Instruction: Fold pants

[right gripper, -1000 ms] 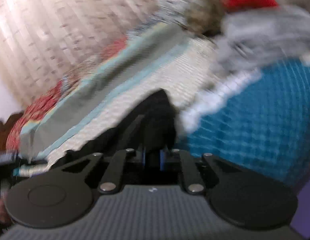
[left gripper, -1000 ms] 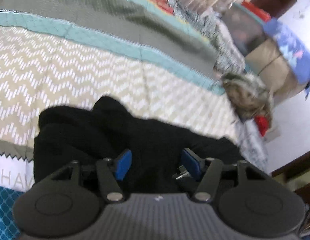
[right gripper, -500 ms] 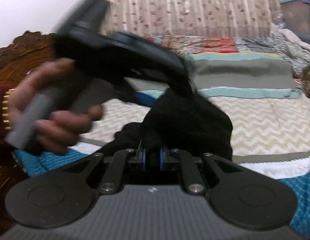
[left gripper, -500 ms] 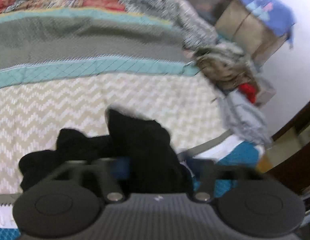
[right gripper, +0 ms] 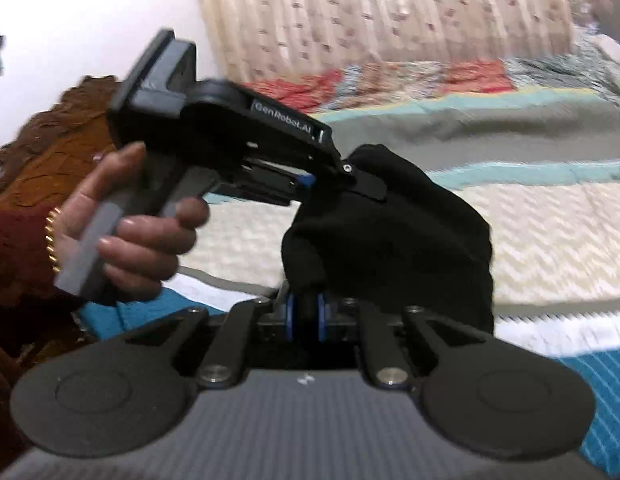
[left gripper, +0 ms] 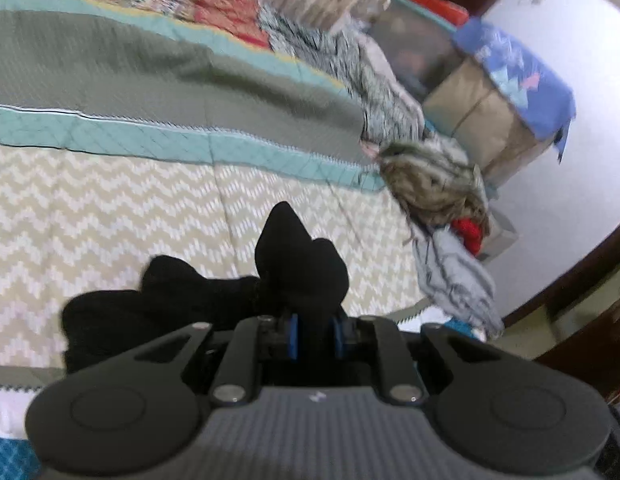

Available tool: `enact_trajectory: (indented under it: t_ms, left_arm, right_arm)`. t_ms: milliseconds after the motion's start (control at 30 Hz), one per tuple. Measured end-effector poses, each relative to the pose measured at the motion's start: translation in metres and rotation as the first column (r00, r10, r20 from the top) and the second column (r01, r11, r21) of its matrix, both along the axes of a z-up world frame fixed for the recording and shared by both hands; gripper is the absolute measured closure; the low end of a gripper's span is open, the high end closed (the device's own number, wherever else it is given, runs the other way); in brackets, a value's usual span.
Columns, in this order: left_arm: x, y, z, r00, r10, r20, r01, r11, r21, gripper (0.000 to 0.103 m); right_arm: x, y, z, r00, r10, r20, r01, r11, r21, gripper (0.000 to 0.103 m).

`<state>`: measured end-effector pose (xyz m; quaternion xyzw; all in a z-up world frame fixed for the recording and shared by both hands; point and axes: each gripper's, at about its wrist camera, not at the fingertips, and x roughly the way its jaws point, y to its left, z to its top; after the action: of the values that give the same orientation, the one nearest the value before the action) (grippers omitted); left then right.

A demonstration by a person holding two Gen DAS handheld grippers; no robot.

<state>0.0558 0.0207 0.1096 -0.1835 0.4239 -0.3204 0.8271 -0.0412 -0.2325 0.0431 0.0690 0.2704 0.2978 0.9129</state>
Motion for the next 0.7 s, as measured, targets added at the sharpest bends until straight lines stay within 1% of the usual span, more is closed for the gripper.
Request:
enact_trajectory:
  t_ms: [67,133,200,267,300,333,367,400,433,467,533,600,633,667,700]
  left_arm:
    - [-0.003,0.021,0.001,0.999,0.033,0.002,-0.033,0.999,-0.019,0.089]
    - [-0.007,0.044,-0.005,0.997,0.076,-0.004,-0.076,0.997,-0.017,0.089]
    - [-0.007,0.063,-0.019,0.991,0.124,-0.04,-0.125,0.992,-0.011,0.089]
    - [-0.006,0.079,-0.04,0.979,0.18,-0.094,-0.18,0.984,0.001,0.088]
    - [-0.004,0.084,-0.052,0.973,0.205,-0.11,-0.204,0.979,0.018,0.087]
    - [-0.002,0.086,-0.069,0.962,0.24,-0.13,-0.235,0.97,0.056,0.079]
    - [0.001,0.085,-0.085,0.951,0.265,-0.157,-0.251,0.963,0.101,0.069]
    - [0.004,0.084,-0.101,0.943,0.276,-0.184,-0.253,0.957,0.142,0.065]
    - [0.003,0.082,-0.112,0.937,0.292,-0.191,-0.264,0.951,0.162,0.057]
    - [0.0,0.083,-0.114,0.935,0.305,-0.178,-0.281,0.948,0.15,0.053]
    - [-0.004,0.085,-0.106,0.941,0.299,-0.159,-0.284,0.952,0.112,0.052]
    - [-0.006,0.091,-0.093,0.945,0.303,-0.126,-0.291,0.951,0.104,0.052]
    - [-0.008,0.097,-0.086,0.943,0.317,-0.106,-0.308,0.947,0.095,0.052]
    - [-0.011,0.105,-0.079,0.936,0.339,-0.095,-0.333,0.94,0.067,0.052]
    - [-0.014,0.112,-0.073,0.93,0.353,-0.1,-0.353,0.935,0.024,0.054]
  right_arm:
    - [0.008,0.01,0.005,0.999,0.044,-0.026,-0.043,0.998,0.044,0.089]
    - [0.014,0.024,0.004,0.995,0.086,-0.05,-0.084,0.995,0.056,0.089]
    - [0.019,0.044,-0.001,0.99,0.124,-0.073,-0.122,0.992,0.031,0.089]
    - [0.029,0.062,-0.01,0.981,0.16,-0.111,-0.159,0.987,0.014,0.088]
    - [0.037,0.069,-0.019,0.974,0.174,-0.149,-0.172,0.985,0.023,0.084]
    - [0.045,0.075,-0.029,0.964,0.182,-0.192,-0.18,0.983,0.029,0.077]
    - [0.053,0.084,-0.046,0.948,0.196,-0.25,-0.199,0.98,0.011,0.073]
    - [0.052,0.089,-0.058,0.936,0.203,-0.289,-0.217,0.976,-0.017,0.069]
    - [0.053,0.092,-0.067,0.932,0.196,-0.305,-0.217,0.976,-0.036,0.069]
    - [0.051,0.088,-0.064,0.934,0.194,-0.3,-0.208,0.978,-0.015,0.069]
    - [0.046,0.075,-0.046,0.939,0.212,-0.27,-0.212,0.977,0.031,0.061]
    - [0.042,0.057,-0.029,0.952,0.211,-0.223,-0.2,0.977,0.074,0.06]
    - [0.039,0.045,-0.02,0.961,0.195,-0.197,-0.18,0.979,0.09,0.06]
    - [0.034,0.035,-0.014,0.969,0.172,-0.176,-0.156,0.982,0.102,0.06]
    - [0.032,0.023,-0.008,0.979,0.135,-0.154,-0.119,0.986,0.114,0.06]
